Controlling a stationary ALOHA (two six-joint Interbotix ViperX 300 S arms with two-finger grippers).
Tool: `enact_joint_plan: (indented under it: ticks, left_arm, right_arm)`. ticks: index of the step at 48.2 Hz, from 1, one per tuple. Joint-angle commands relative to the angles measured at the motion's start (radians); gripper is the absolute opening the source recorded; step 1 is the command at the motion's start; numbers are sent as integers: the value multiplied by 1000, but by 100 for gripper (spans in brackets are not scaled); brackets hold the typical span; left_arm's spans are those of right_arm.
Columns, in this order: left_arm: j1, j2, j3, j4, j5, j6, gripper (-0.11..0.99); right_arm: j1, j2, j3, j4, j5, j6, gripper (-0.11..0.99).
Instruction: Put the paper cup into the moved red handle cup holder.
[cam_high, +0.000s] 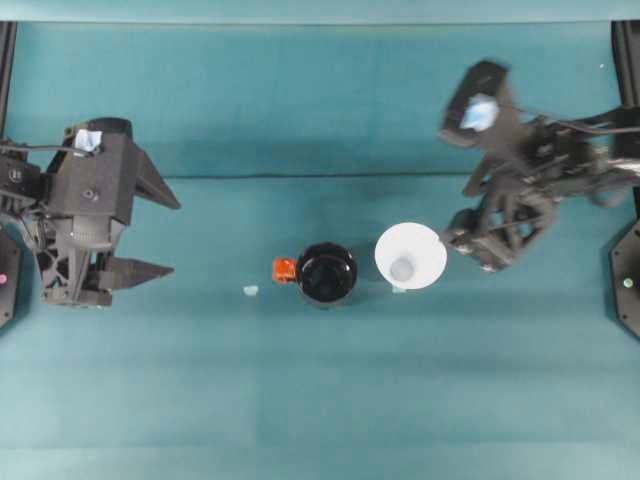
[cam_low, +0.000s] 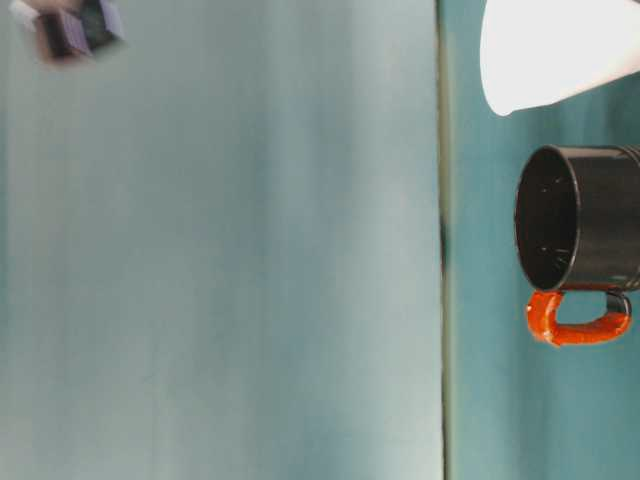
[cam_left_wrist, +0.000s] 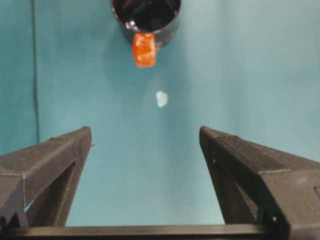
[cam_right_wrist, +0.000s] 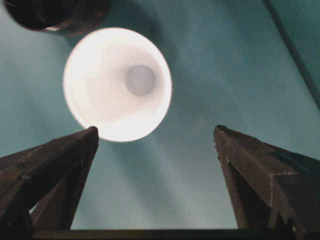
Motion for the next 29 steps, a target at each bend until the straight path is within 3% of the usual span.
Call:
enact_joint_plan:
  ticks: [1, 8, 29]
  left_arm:
    - [-2, -9, -11, 2, -6, -2, 96]
    - [2, -11, -6, 2, -6, -5, 96]
    - [6, -15, 5, 2, -6, -6, 96]
  right_arm:
    - [-9, 112, -26, 3, -9, 11, 93]
    - [-18, 166, -37, 3, -26, 9, 93]
    - [-23, 281, -66, 5, -51, 9, 93]
